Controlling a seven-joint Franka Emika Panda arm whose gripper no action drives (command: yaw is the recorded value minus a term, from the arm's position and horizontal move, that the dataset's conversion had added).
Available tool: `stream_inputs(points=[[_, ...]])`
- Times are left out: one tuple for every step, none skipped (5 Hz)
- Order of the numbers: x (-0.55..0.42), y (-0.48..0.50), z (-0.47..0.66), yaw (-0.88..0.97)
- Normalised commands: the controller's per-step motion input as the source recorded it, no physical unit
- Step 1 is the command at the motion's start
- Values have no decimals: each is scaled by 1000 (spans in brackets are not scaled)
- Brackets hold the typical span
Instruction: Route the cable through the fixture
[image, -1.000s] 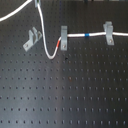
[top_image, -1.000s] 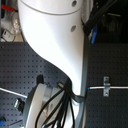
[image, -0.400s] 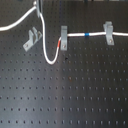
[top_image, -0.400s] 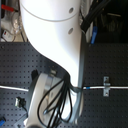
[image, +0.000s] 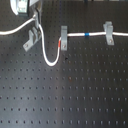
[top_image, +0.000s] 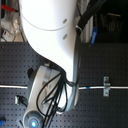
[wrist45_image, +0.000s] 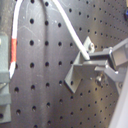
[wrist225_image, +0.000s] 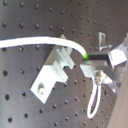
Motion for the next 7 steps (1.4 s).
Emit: stream_inputs(points=[[-302, -2, 83, -131], [-246, 39, 140, 0], [-279, 75, 115, 94], [-275, 70, 151, 74], [-278, 84, 140, 60], [-316, 25, 230, 6], [-320, 24, 270, 0]])
